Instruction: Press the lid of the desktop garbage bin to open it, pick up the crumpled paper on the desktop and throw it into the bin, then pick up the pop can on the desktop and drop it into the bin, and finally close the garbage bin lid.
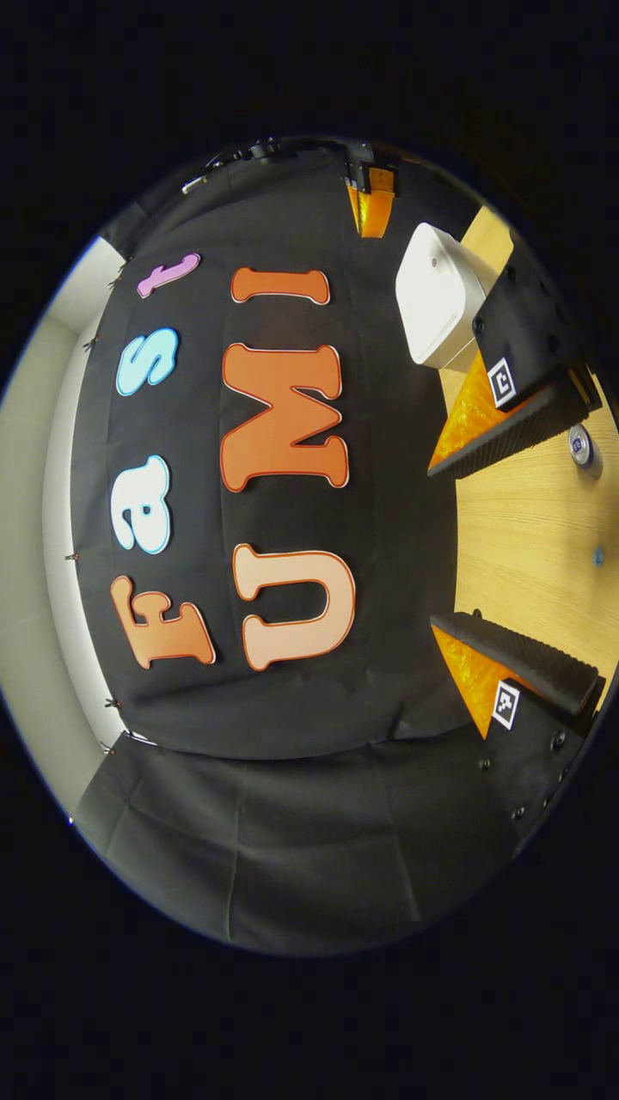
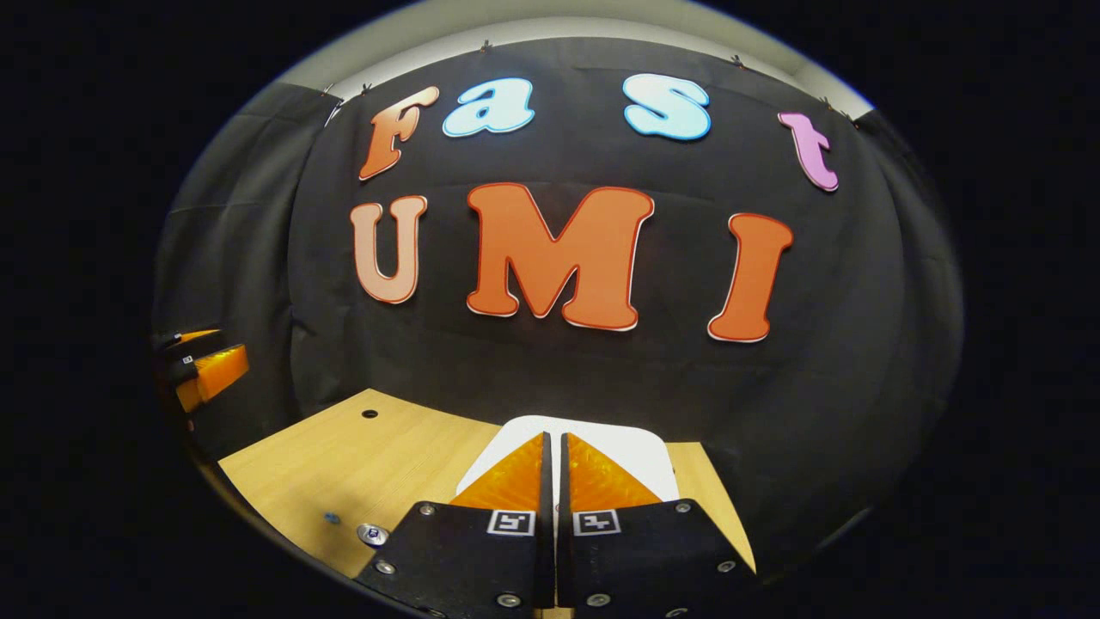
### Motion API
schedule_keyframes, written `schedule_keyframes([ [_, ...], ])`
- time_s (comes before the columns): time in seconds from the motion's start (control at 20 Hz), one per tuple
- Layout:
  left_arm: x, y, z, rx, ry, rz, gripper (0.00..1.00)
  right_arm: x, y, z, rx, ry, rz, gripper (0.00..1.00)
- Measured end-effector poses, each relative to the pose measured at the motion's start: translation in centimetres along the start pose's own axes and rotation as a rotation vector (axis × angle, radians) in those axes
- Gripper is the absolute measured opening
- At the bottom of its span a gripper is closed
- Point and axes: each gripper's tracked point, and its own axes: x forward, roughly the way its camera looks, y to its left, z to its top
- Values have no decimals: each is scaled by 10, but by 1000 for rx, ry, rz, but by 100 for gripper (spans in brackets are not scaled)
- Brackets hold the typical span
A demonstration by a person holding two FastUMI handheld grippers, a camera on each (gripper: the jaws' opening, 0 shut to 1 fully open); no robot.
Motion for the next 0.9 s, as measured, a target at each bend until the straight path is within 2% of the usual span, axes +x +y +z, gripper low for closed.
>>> schedule_keyframes([
  [0.35,2,2,-5,12,21,14,99,17,-5,-52,-18,157,-1,2],
  [0.9,1,-3,-13,34,47,42,100,33,2,-81,27,243,61,2],
])
